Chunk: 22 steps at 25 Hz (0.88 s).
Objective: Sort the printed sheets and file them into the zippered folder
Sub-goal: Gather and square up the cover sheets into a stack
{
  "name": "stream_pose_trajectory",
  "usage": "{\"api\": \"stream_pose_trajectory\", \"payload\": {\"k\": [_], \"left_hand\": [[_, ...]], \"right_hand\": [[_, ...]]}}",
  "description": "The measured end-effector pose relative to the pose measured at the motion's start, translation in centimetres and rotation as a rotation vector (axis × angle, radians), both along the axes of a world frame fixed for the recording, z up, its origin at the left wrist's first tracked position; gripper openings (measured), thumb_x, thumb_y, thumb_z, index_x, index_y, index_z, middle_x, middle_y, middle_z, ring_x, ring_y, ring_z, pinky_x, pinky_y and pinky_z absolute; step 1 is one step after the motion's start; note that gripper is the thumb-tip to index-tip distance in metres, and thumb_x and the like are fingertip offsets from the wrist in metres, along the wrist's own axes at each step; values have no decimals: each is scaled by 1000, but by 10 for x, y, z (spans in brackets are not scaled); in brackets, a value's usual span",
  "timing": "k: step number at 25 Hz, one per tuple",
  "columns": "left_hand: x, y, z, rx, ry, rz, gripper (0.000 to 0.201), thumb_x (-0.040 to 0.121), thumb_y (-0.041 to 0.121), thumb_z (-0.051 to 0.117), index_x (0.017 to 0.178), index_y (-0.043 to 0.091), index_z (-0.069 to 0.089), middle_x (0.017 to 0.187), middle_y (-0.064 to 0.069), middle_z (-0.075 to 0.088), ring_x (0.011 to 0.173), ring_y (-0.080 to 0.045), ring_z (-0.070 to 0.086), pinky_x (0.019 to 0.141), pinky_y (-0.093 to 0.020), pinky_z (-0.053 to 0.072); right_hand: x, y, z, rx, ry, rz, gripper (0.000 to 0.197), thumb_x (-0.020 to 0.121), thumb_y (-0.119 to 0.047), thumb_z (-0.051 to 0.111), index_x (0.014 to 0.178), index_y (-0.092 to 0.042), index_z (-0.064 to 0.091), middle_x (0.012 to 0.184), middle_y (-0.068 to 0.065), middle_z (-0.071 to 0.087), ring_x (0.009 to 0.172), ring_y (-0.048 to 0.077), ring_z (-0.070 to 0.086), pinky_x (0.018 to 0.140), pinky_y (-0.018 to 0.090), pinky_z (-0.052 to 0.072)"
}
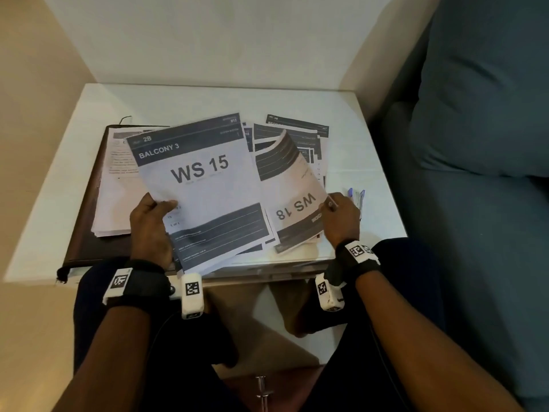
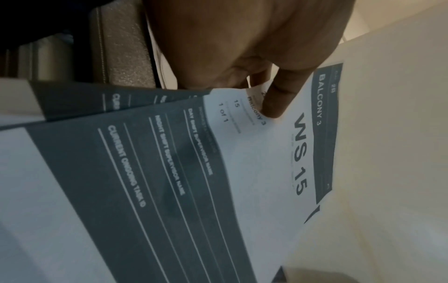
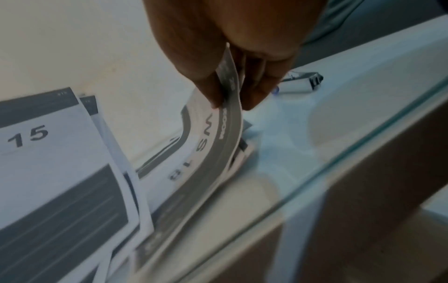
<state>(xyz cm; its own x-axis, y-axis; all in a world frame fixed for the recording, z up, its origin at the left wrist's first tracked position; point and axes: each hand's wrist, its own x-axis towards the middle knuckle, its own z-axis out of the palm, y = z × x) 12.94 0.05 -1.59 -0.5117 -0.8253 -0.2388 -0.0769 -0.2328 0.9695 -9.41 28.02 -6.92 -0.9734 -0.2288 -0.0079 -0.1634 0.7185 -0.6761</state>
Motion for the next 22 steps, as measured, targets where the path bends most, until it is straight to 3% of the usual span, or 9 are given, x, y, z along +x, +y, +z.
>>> {"api": "stream_pose_trajectory", "payload": {"k": [2,4,6,9,12,14,16,19,22], "left_hand": [[-1,8,8,-80,-16,-52,23,101,6,58,124,8,62,114,10,71,103,-10,67,80,-18,55],[-3,11,19,-185,-23,-120,23,103,7,57,124,14,61,116,15,70,107,-4,66,86,-14,54],[-7,9,30,-320,-19,-225,26,102,5,57,126,15,62,120,13,69,112,1,63,92,-11,51],[-20,7,50,-618,-60,-385,36,98,7,58,133,16,60,132,3,64,125,-8,55,108,-20,43],[-40,13,65,-1040,-100,-462,34,92,0,61,125,7,61,140,-7,56,132,-18,48,111,-11,31],[-52,20,69,-1163,-127,-489,27,88,-3,61,115,0,62,148,-18,50,138,-32,46,118,-32,35],[-60,23,70,-1173,-146,-466,22,87,0,61,110,0,61,149,-21,49,137,-39,47,113,-50,40],[-64,28,77,-1129,-180,-417,27,89,17,54,111,3,59,141,-15,56,128,-35,53,103,-42,44],[-61,33,89,-1109,-309,-317,27,90,30,50,106,13,62,110,-7,69,103,-34,63,87,-48,51]], "right_hand": [[-11,4,28,-121,142,2,19,98,-16,58,113,-17,70,105,7,69,96,23,67,86,43,59],[-24,1,70,-303,190,39,28,99,-15,61,125,-21,66,112,0,70,98,11,70,85,29,60],[-39,-9,117,-411,221,125,30,97,-16,64,125,-27,65,111,-4,72,94,1,72,78,18,59],[-54,-35,177,-360,304,350,19,93,-17,68,110,-24,74,99,-12,75,88,-3,70,79,21,59],[-53,-58,210,-208,278,604,18,92,-22,68,106,-25,80,97,-14,77,89,-2,71,81,19,56],[-45,-70,217,-138,261,711,22,92,-19,68,109,-24,80,99,-14,77,90,-4,71,81,14,53],[-34,-76,217,-131,228,773,23,92,-17,67,111,-23,79,103,-14,77,92,-4,70,84,13,52],[-16,-81,210,-164,168,817,23,93,-16,67,112,-21,79,103,-12,77,93,-3,70,83,13,51],[-3,-87,202,-175,97,870,18,94,-20,67,106,-15,79,88,-3,77,81,5,68,78,24,51]]}}
